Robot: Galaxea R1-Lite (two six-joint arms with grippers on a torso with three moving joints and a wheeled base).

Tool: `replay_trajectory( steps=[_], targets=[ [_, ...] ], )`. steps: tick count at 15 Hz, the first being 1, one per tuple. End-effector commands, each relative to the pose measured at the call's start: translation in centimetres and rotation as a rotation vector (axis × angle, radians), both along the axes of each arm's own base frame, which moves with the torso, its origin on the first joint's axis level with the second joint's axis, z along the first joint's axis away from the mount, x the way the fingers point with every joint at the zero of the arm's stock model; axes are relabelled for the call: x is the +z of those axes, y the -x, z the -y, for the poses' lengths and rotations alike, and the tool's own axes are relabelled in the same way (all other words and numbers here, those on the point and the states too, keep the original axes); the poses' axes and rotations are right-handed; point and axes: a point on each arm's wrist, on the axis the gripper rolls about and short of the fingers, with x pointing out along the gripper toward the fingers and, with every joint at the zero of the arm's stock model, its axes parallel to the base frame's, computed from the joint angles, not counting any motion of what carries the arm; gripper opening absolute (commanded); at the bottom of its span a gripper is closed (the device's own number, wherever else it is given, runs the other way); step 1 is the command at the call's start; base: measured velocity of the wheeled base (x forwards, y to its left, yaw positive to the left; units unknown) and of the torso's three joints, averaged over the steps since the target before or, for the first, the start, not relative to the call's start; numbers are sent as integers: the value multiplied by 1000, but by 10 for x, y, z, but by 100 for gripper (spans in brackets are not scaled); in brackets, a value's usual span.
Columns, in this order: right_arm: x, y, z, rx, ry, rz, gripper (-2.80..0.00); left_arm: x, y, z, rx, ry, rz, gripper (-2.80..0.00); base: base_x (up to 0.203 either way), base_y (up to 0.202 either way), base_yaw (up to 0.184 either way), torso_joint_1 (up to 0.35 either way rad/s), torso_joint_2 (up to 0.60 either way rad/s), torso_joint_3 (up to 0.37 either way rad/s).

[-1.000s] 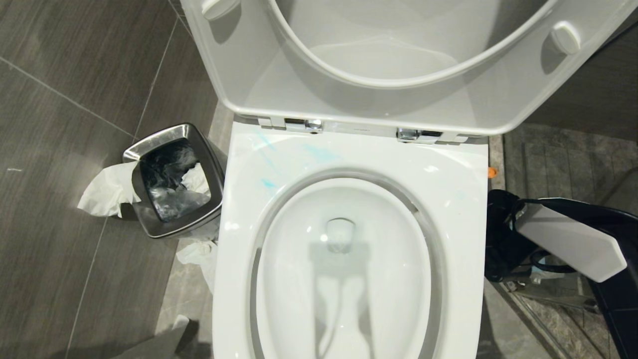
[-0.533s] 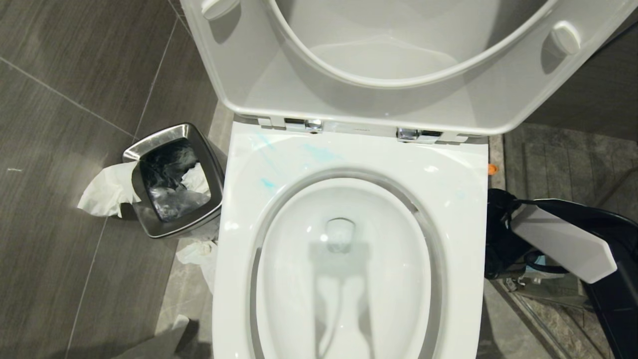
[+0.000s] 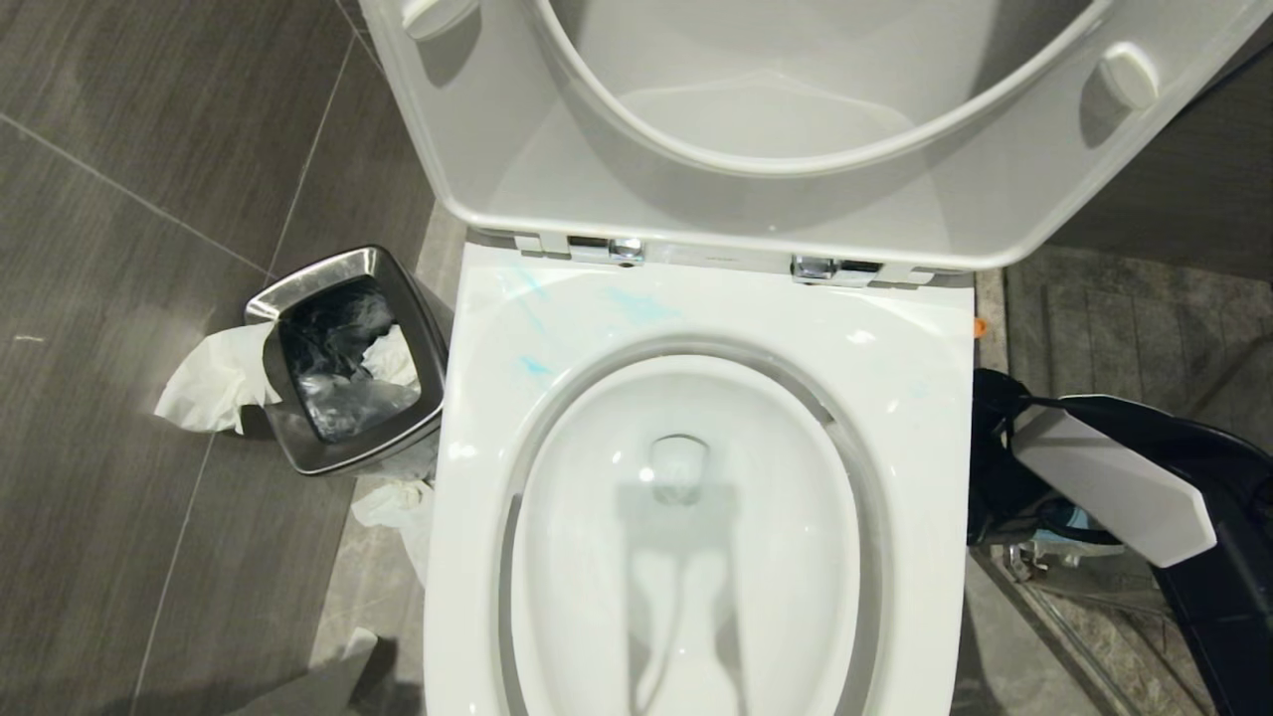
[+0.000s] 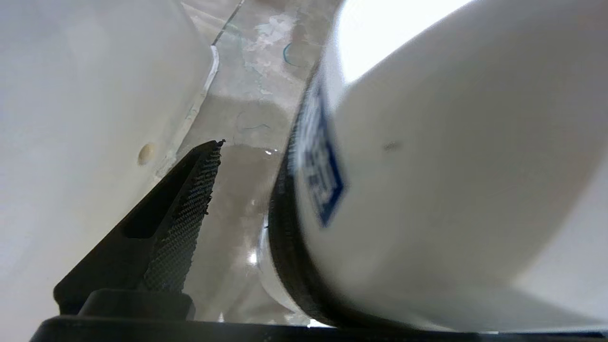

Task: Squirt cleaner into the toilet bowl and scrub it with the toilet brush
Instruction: Pour in the cleaning agent

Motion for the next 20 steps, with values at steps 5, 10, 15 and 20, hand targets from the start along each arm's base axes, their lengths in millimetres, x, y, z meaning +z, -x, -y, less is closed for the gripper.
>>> replay_trajectory(
  steps=[5,10,15,20],
  targets=[
    [4,-3,-4,8,0,30,0,0,0,0,0,0,-2,-280,0,0,0,0,0,0],
    [4,-4,-3,2,-2,38,-280,0,0,0,0,0,-2,-280,0,0,0,0,0,0],
    [6,-5,1,-7,-2,42,-280,0,0,0,0,0,-2,-280,0,0,0,0,0,0],
    [15,-2,6,-45,-17,53,-280,0,0,0,0,0,-2,-280,0,0,0,0,0,0]
  ],
)
